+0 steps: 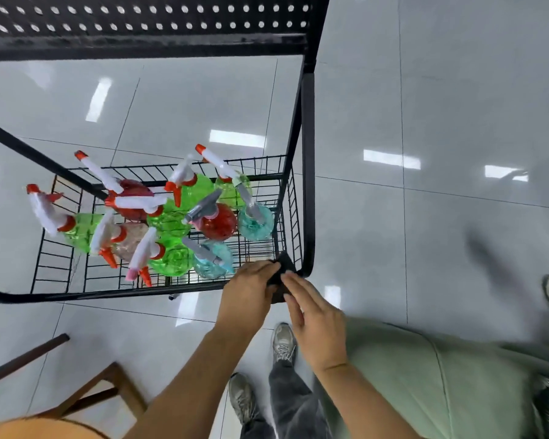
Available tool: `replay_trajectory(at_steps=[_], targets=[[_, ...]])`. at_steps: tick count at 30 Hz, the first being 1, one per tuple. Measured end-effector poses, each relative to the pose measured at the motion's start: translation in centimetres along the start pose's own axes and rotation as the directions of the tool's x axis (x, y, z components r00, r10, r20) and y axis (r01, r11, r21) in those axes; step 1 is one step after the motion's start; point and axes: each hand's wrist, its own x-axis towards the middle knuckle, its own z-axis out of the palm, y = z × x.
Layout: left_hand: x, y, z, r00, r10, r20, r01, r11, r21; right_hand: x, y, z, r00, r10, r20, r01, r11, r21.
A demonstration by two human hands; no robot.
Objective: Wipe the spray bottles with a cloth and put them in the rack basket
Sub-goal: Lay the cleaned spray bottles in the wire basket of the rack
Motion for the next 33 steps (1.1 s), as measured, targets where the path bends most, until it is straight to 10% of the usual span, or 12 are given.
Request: replay_trajectory(at_steps=[7,16,25,33], targets=[[0.0,0.2,0.2,0.998,-0.052,-0.032,0.052,0.999,-0.002,1.9,-0.2,1.2,0.992,-0.039,0.119,0.069,0.962,-0.265],[-4.2,3.1,-6.5,0.958,-0.092,-0.272,0.084,0.996,-0.039,5.0,-4.5,-3.5,0.978,0.05,0.201,-0.066,0.995,0.074],[-8.8,-4.9,-19.5,0.743,-0.409,-0.53,0.303,0.911,-0.279,14.5,-14.5,-5.0,0.95,-0.14,0.279,0.043,0.944,0.326],[-5.9,-14.6,-24.7,0.702,-0.514,-0.492,0.42,0.858,-0.296,20.2,-22.6,0.6,0.886,-0.236,0.398,0.115,0.946,0.304]])
